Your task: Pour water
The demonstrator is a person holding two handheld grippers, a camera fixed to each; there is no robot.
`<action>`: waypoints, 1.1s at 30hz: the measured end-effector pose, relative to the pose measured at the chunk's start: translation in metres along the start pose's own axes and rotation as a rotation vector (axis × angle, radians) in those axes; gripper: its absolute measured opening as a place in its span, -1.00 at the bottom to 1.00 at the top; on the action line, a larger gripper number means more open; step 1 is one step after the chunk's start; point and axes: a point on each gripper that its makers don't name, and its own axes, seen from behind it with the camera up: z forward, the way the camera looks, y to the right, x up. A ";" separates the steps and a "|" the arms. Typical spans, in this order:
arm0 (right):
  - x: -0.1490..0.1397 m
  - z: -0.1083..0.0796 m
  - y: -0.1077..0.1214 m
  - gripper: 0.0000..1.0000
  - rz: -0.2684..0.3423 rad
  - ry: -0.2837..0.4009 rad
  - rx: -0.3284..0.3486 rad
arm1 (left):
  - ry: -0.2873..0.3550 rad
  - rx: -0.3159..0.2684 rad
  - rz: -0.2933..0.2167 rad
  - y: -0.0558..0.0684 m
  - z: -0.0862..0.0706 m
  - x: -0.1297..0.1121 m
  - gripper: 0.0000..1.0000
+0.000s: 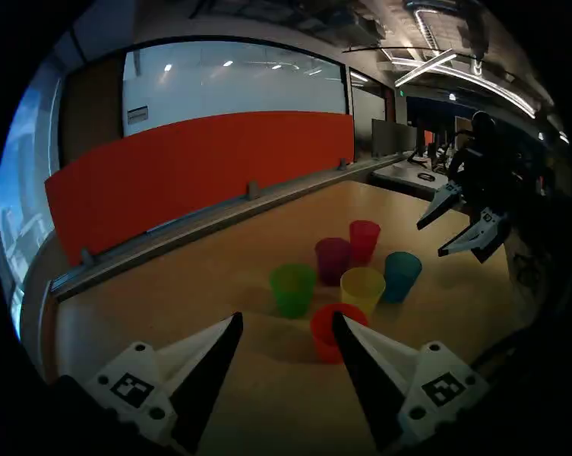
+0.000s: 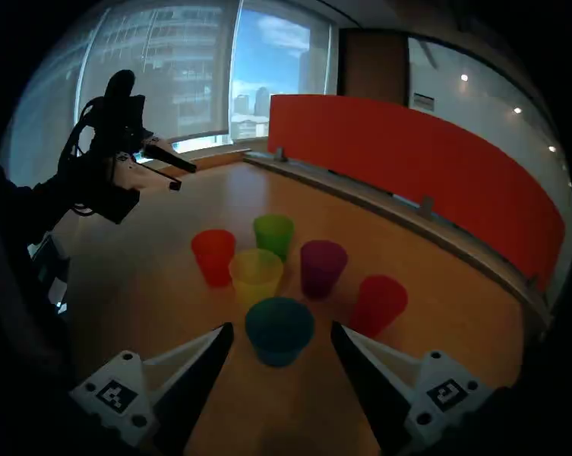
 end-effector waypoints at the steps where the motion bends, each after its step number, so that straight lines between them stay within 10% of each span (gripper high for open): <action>1: -0.002 0.002 0.000 0.99 0.000 -0.004 0.001 | -0.001 0.000 0.001 0.000 0.001 0.000 0.73; 33: -0.045 0.063 0.002 0.99 0.015 -0.079 0.039 | -0.033 -0.013 0.018 -0.014 0.035 -0.004 0.73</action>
